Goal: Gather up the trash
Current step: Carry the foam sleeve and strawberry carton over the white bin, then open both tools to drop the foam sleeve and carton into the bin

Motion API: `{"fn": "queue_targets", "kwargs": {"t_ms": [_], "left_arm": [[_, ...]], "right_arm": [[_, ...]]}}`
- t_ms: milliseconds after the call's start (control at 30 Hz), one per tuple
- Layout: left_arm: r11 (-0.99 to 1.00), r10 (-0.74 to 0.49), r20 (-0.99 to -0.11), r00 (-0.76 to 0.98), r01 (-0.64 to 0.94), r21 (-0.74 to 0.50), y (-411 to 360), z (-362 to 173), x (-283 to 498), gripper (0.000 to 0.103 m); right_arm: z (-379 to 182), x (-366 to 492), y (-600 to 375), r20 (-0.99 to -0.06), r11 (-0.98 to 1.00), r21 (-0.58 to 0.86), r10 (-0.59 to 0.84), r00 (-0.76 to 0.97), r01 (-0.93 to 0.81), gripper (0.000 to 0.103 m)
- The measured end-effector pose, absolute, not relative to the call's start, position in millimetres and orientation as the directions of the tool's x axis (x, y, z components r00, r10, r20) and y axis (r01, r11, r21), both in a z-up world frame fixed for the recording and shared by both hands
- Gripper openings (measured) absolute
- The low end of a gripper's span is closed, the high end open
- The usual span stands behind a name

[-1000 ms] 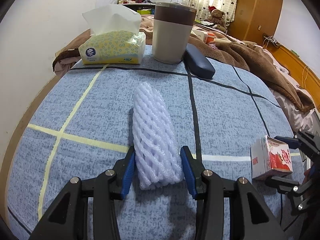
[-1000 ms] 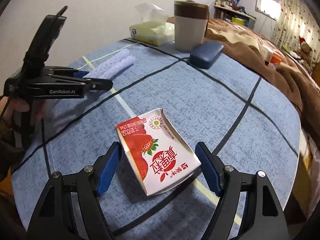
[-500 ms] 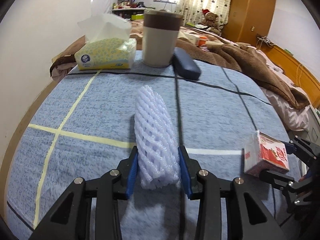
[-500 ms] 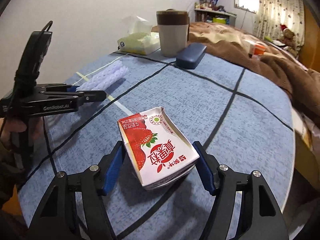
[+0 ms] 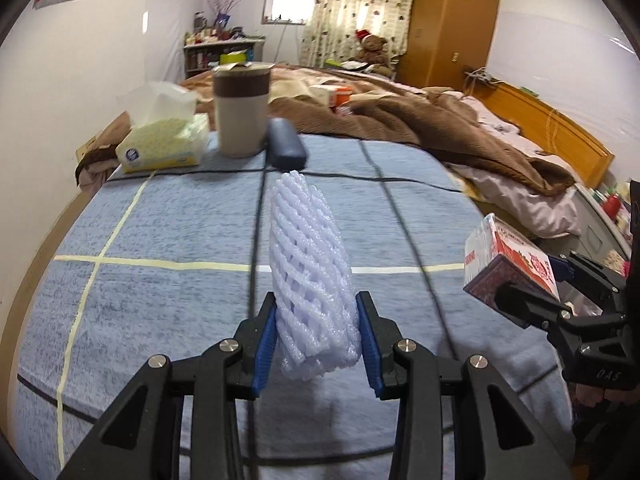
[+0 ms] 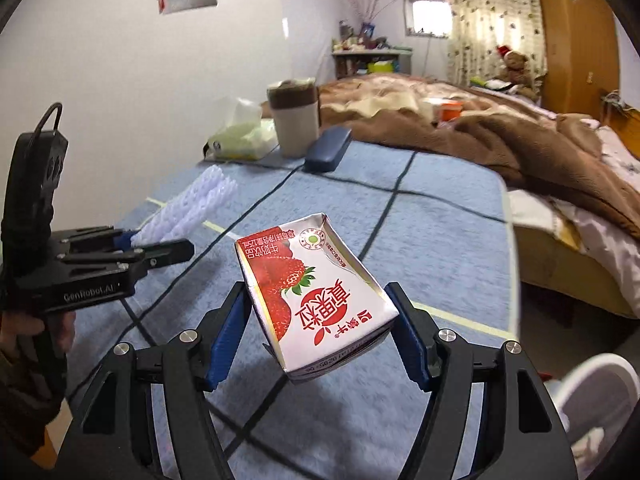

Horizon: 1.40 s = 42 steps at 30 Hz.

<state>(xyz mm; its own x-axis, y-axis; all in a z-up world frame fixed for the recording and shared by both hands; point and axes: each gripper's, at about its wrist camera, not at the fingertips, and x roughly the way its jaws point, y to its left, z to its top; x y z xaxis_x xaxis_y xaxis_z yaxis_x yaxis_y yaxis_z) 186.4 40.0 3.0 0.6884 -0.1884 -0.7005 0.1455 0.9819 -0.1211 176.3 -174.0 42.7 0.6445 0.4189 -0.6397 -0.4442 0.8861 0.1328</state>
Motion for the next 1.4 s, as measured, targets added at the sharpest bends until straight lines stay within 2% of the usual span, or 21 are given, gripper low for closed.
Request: {"fn": "queue_targets", "kwargs": {"t_ms": [267, 633, 1133, 1400], "left_arm": [[0.965, -0.253, -0.658, 0.709, 0.234, -0.118, 3, 26, 156, 0.039], [0.919, -0.358, -0.619, 0.699, 0.38, -0.102, -63, 44, 130, 0.039], [0.803, -0.516, -0.631, 0.58, 0.585, -0.119, -175, 38, 116, 0.039], [0.753, -0.544, -0.666, 0.511, 0.647, -0.118, -222, 25, 113, 0.039]], "right_arm": [[57, 146, -205, -0.6, 0.92, 0.127, 0.37, 0.71, -0.372, 0.069], [67, 113, -262, -0.575, 0.977, 0.1, 0.212, 0.79, -0.189, 0.069], [54, 103, -342, -0.635, 0.989, 0.055, -0.072, 0.769, 0.138, 0.07], [40, 100, -376, -0.682, 0.971, 0.049, -0.139, 0.718, 0.234, 0.07]]}}
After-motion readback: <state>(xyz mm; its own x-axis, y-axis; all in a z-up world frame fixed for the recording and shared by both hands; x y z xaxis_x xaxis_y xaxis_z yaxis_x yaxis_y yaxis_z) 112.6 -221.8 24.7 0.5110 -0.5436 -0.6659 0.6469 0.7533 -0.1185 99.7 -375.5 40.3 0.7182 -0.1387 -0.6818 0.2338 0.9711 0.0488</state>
